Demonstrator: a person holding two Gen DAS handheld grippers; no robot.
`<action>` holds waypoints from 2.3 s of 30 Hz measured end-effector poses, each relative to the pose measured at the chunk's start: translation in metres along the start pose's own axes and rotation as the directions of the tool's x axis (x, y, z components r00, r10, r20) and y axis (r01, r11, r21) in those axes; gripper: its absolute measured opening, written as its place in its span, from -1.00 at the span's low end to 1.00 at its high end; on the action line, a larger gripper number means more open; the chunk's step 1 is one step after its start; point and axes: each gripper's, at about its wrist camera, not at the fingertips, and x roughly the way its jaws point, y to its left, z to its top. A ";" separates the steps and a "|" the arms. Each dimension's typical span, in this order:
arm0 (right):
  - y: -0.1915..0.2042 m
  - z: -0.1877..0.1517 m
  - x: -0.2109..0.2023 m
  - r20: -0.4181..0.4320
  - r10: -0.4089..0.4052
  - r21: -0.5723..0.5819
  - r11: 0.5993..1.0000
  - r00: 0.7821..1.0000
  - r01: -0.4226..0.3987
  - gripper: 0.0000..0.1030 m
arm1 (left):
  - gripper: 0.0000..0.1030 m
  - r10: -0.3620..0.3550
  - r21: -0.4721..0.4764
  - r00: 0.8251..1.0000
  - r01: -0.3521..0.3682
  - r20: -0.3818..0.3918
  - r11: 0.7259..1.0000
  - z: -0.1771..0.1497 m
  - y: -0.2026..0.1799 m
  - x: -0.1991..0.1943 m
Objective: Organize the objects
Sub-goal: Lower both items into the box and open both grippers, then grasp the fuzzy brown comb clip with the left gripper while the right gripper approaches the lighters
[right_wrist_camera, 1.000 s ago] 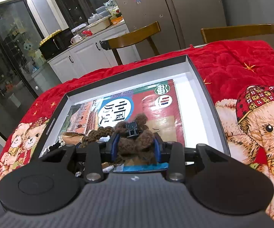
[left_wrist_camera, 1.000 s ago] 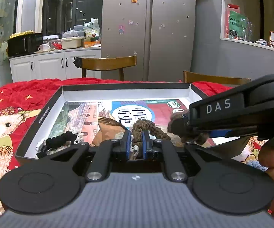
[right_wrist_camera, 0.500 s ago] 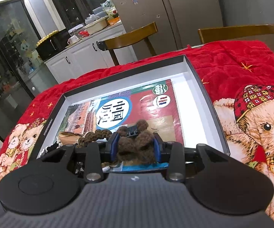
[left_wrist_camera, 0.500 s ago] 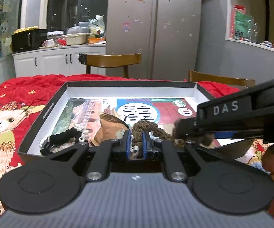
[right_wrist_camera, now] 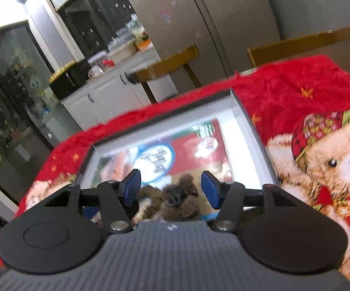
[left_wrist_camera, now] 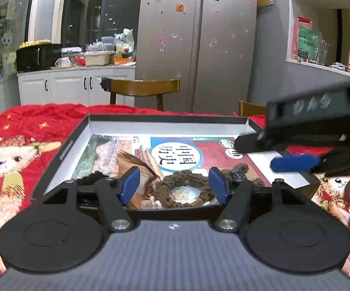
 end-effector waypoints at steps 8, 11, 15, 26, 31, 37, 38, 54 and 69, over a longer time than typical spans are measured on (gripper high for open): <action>0.034 0.022 -0.078 0.184 0.054 -0.095 0.995 0.981 -0.037 0.56 | 0.32 -0.036 -0.027 0.999 0.037 0.034 0.999 0.024 0.007 -0.050; 0.046 0.027 -0.116 0.264 0.050 -0.131 0.991 0.963 -0.016 0.67 | 0.32 -0.062 -0.073 0.996 0.066 0.058 0.995 0.034 0.014 -0.076; 0.051 0.025 -0.158 0.335 0.049 -0.125 0.992 0.941 -0.007 0.76 | 0.32 -0.025 -0.090 0.992 0.036 0.120 0.995 0.042 0.027 -0.116; 0.070 -0.019 -0.157 0.395 0.127 -0.190 0.980 0.910 -0.054 1.00 | 0.48 -0.059 -0.039 0.986 0.066 0.157 0.997 0.023 0.083 -0.198; 0.074 -0.045 -0.117 0.328 0.147 -0.186 0.978 0.933 -0.089 1.00 | 0.48 -0.031 0.010 0.986 0.029 0.166 1.000 -0.019 0.090 -0.195; 0.066 -0.067 -0.071 0.180 0.158 -0.221 0.968 0.971 -0.116 1.00 | 0.48 -0.121 0.228 0.991 0.105 0.056 0.968 -0.048 0.067 -0.173; 0.065 -0.071 -0.067 0.167 0.154 -0.233 0.966 0.974 -0.113 1.00 | 0.48 -0.108 0.253 0.993 0.091 0.054 0.963 -0.052 0.063 -0.171; 0.045 -0.097 -0.027 0.015 0.152 -0.234 0.961 0.988 -0.145 1.00 | 0.44 -0.049 0.143 0.969 0.085 -0.242 0.986 -0.043 0.095 -0.089; 0.057 -0.109 -0.012 -0.089 0.184 -0.322 0.925 0.979 -0.203 1.00 | -0.08 0.027 0.061 0.993 -0.020 -0.114 0.998 -0.042 0.109 -0.114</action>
